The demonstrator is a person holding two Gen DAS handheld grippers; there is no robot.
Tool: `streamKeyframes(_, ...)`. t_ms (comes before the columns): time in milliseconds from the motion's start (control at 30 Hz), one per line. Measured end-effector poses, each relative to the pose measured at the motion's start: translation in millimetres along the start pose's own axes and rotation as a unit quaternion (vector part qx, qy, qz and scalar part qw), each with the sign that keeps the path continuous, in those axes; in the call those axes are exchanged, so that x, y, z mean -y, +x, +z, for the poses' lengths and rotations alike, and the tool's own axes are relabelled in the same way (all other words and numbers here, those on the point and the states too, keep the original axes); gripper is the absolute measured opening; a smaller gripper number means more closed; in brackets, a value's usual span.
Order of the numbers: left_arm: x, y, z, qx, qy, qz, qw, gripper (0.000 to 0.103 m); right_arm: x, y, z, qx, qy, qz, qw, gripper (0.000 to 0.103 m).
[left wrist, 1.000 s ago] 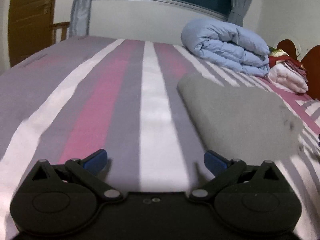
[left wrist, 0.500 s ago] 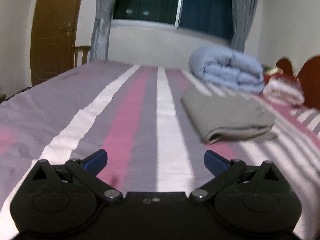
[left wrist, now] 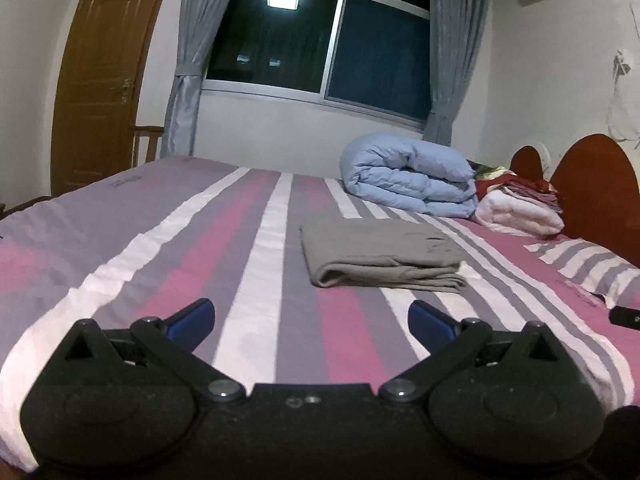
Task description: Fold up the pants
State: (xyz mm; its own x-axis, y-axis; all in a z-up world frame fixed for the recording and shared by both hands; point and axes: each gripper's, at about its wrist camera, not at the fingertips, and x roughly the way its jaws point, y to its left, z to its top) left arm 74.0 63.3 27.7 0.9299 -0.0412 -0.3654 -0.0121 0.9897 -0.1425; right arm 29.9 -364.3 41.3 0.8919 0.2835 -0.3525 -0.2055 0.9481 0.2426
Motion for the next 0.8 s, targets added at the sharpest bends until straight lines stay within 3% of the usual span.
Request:
streamKeyframes(333, 46.6, -22.6, -2.7, 0.039, 0.037, -0.069, 0.9962, 0.097, -44.8, -39.1, -4.5, 0.038, -0.048, 0.022, 0.998, 0.103)
streamKeyframes(433, 52.2, -16.1, -12.0, 0.033, 0.048, -0.07, 0.9958, 0.097, -45.6, -40.8, -11.7, 0.055, -0.053, 0.027, 0.997, 0.103)
streamKeyframes(567, 49.3, -4.8, -31.2, 0.009, 0.032, -0.06, 0.9976, 0.097, -50.6, -29.8, -17.4, 0.036, -0.051, 0.025, 0.998, 0.103)
streamKeyframes(800, 58.6, -9.1, -35.5, 0.024, 0.055, -0.072, 0.9956, 0.097, -63.5, -19.7, -22.0, 0.031, -0.057, 0.045, 0.997, 0.103)
